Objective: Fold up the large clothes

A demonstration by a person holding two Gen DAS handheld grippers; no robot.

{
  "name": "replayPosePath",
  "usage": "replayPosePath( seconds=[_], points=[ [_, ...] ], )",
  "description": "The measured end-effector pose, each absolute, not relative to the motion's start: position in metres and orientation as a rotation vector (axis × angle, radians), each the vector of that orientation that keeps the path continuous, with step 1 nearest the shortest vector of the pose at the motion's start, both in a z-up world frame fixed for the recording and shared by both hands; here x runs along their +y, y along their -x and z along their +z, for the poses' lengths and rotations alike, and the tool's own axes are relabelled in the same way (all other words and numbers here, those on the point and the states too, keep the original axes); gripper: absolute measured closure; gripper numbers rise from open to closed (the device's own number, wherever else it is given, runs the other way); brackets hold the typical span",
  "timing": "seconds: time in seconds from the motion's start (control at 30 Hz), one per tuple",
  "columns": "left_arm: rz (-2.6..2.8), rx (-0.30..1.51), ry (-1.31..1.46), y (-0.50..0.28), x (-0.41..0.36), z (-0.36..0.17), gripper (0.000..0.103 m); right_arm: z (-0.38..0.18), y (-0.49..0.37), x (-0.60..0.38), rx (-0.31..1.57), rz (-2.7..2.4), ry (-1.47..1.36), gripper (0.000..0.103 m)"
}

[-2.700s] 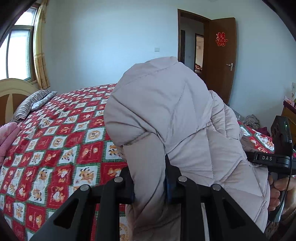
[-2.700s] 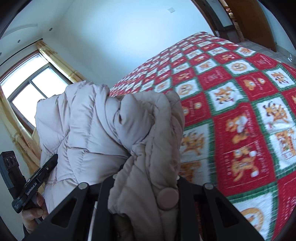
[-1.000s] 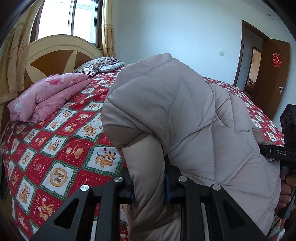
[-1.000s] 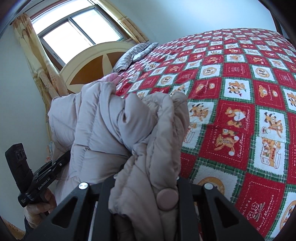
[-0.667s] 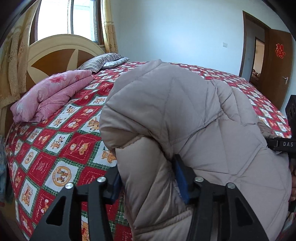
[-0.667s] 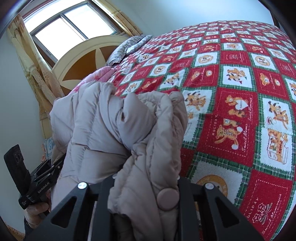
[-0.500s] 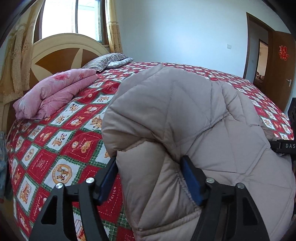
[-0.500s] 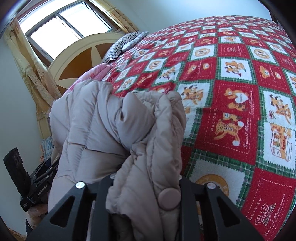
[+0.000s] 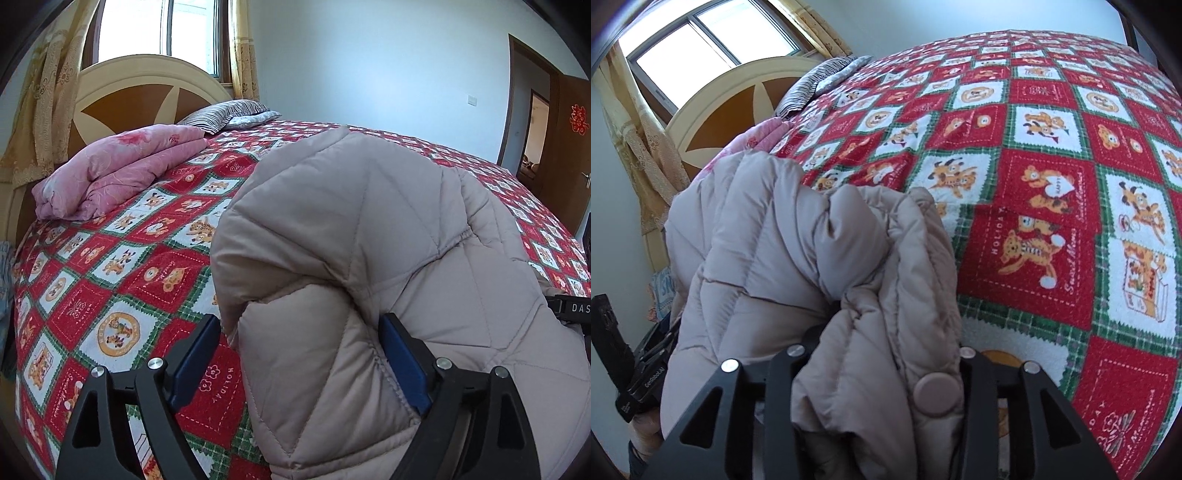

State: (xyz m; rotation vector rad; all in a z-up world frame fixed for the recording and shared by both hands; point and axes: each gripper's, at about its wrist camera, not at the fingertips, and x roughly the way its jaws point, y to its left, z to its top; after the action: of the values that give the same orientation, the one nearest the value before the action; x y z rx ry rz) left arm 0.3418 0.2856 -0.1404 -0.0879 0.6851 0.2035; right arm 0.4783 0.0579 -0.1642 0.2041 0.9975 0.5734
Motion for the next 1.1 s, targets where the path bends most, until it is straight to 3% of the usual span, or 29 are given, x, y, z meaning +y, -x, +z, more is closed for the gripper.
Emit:
replayPosePath(
  seconds=[0.13, 0.3, 0.4, 0.7, 1.1],
  points=[
    [0.232, 0.691, 0.060, -0.336, 0.280, -0.128, 0.015, -0.159, -0.477, 0.054, 0.987, 0.542, -0.195, 0.044],
    [0.241, 0.622, 0.049, -0.309, 0.274, -0.095, 0.015, -0.134, -0.459, 0.044, 0.937, 0.518, -0.182, 0.039],
    [0.221, 0.561, 0.056, -0.283, 0.271, -0.072, 0.015, -0.107, -0.436, 0.037, 0.855, 0.506, -0.175, 0.029],
    [0.200, 0.459, 0.065, -0.210, 0.262, -0.040, 0.015, -0.052, -0.352, 0.042, 0.631, 0.537, -0.100, 0.021],
    [0.174, 0.403, 0.095, -0.181, 0.258, -0.030, 0.015, -0.037, -0.315, 0.047, 0.553, 0.529, -0.056, 0.019]
  ],
)
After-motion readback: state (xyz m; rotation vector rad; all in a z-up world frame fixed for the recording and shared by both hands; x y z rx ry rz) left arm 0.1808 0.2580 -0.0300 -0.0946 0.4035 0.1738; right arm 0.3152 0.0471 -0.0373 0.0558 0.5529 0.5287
